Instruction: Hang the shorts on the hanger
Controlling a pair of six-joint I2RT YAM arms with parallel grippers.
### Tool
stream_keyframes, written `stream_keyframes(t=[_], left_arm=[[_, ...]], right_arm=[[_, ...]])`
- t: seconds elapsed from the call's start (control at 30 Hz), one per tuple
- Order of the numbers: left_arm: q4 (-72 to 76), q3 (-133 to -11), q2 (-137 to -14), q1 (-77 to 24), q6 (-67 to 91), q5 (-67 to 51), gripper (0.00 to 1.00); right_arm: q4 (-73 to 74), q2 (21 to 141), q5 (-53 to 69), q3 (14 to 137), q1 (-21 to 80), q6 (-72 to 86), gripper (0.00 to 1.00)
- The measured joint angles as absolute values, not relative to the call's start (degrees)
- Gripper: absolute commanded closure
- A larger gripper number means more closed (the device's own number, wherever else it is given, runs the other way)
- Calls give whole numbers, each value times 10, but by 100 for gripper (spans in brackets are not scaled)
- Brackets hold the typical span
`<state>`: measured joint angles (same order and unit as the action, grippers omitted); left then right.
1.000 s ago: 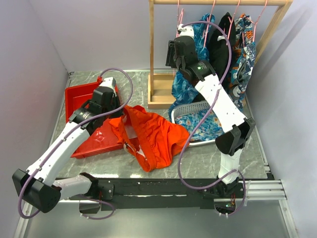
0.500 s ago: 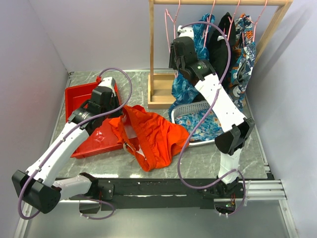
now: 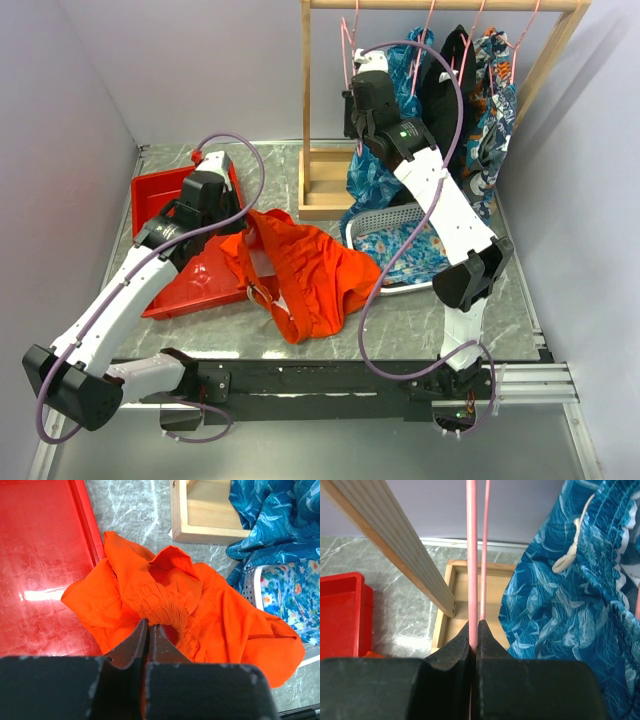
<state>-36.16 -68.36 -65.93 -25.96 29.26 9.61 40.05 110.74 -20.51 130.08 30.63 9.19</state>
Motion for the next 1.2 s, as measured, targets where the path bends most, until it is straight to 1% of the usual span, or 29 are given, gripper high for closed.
stream_keyframes(t=[0.17, 0.3, 0.57, 0.87, 1.07, 1.2], left_arm=[[-362, -686, -659, -259, 293, 96, 99], [-362, -687, -659, -259, 293, 96, 99], [-362, -688, -660, -256, 293, 96, 99], [-362, -693, -669, -254, 293, 97, 99], [-362, -699, -678, -253, 293, 100, 99], [-361, -699, -685, -250, 293, 104, 99]], right_arm=[[369, 1085, -192, 1261, 306, 73, 100], [354, 1066, -189, 1252, 306, 64, 100], [310, 1003, -187, 1201, 306, 64, 100], [273, 941, -176, 1090, 306, 73, 100], [273, 838, -157, 970, 314, 107, 100], [277, 720, -147, 872, 349, 146, 100]])
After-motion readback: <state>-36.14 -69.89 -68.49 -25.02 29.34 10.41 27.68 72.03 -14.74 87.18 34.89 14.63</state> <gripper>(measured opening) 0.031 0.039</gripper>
